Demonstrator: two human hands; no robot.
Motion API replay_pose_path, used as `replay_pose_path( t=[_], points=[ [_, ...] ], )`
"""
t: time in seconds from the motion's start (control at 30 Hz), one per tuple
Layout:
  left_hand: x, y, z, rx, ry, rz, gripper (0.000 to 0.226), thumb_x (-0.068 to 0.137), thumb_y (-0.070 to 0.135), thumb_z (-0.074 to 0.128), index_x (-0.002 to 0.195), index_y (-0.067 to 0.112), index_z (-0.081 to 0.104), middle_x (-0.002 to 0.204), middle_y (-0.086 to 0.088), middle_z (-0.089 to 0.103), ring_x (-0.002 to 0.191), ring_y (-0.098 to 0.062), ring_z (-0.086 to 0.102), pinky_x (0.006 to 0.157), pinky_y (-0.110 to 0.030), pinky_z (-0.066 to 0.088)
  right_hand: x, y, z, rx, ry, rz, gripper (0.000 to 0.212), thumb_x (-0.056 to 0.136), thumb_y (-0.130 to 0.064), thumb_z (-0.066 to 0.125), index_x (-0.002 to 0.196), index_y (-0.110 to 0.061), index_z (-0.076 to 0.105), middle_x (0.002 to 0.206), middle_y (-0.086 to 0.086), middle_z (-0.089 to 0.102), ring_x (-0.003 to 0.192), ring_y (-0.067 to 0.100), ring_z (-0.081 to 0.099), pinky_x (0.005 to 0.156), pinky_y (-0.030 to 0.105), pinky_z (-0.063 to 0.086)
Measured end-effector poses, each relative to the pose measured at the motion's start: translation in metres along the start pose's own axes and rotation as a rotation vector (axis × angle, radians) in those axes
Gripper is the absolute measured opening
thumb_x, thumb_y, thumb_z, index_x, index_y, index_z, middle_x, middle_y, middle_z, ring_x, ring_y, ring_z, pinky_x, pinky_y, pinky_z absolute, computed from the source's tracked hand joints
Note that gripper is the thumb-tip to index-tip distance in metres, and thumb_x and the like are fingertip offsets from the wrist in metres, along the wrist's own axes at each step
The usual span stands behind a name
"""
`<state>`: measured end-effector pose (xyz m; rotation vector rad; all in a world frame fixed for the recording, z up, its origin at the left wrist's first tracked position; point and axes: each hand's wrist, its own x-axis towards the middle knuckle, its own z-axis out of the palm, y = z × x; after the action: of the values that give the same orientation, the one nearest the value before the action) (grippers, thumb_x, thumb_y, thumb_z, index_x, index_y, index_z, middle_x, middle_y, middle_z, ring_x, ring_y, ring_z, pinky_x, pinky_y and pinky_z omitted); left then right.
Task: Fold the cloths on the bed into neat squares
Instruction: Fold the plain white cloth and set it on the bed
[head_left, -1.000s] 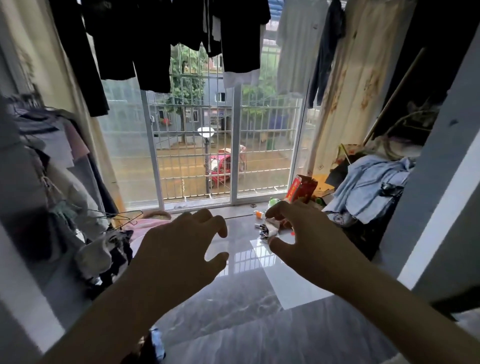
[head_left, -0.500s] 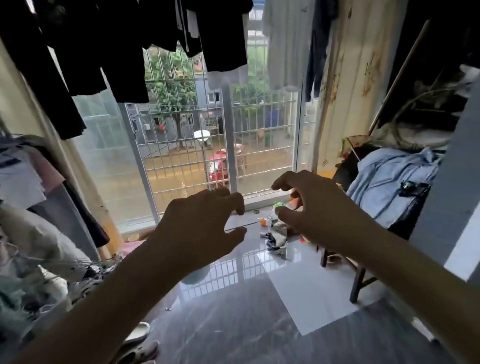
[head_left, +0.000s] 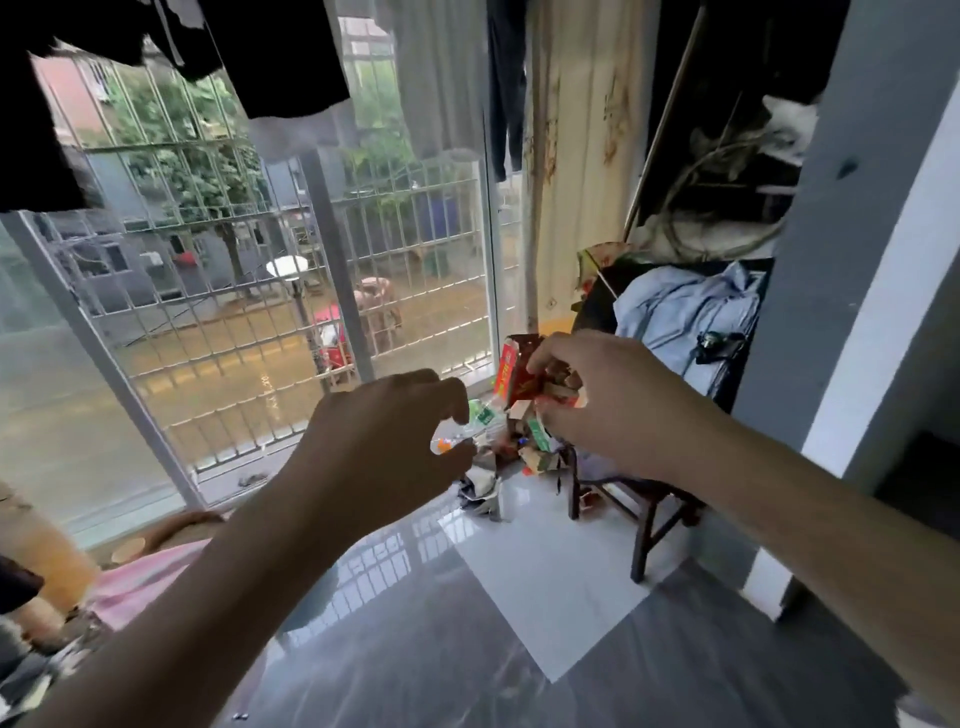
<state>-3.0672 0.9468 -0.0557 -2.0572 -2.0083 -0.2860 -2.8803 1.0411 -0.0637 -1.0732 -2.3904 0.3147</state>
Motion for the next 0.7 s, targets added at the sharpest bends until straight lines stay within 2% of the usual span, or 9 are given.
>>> replay_pose_path(
  t=[0.17,0.37,0.5,0.57,0.7],
  points=[
    [0.099,-0.007,0.038,0.008,-0.009,0.086,0.026,0.085,0.055,0.057,0.107,0.041,0.055,0.108,0.022,0.061,0.093,-0.004,0.058,0.068,-0.026,0.046,0.053,0.068,0.002,-0.017,0.026,0.084,0.033,0.083,-0.033,0.065,0.114,-0.033,0.056,0.107,-0.009,0.051,0.098,0.011,0.051,0.081,0.034,0.048],
    [0.251,0.005,0.070,-0.063,0.033,0.218,0.023,0.084,0.054,0.056,0.104,0.041,0.057,0.106,0.021,0.062,0.091,-0.008,0.060,0.071,-0.031,0.049,0.125,0.156,-0.024,-0.043,0.089,0.205,0.030,0.084,-0.029,0.063,0.113,-0.028,0.059,0.110,-0.005,0.058,0.098,0.013,0.055,0.085,0.039,0.050],
    [0.332,0.054,0.102,-0.100,0.040,0.398,0.021,0.085,0.053,0.055,0.102,0.041,0.056,0.103,0.021,0.060,0.093,-0.010,0.060,0.067,-0.030,0.042,0.129,0.220,-0.040,-0.073,0.130,0.350,0.033,0.085,-0.030,0.063,0.117,-0.029,0.057,0.116,-0.007,0.058,0.101,0.010,0.054,0.086,0.034,0.049],
    [0.361,0.083,0.118,-0.131,-0.001,0.503,0.023,0.086,0.053,0.056,0.104,0.040,0.056,0.101,0.020,0.058,0.090,-0.010,0.057,0.066,-0.029,0.040,0.120,0.248,-0.046,-0.101,0.131,0.440,0.034,0.086,-0.029,0.062,0.119,-0.029,0.056,0.117,-0.008,0.056,0.103,0.011,0.053,0.088,0.038,0.049],
    [0.404,0.146,0.144,-0.199,-0.048,0.712,0.021,0.087,0.052,0.056,0.104,0.040,0.056,0.102,0.020,0.058,0.096,-0.011,0.059,0.071,-0.033,0.050,0.088,0.293,-0.061,-0.147,0.156,0.599,0.032,0.088,-0.031,0.060,0.119,-0.030,0.054,0.119,-0.007,0.056,0.105,0.011,0.052,0.089,0.039,0.049]
  ],
)
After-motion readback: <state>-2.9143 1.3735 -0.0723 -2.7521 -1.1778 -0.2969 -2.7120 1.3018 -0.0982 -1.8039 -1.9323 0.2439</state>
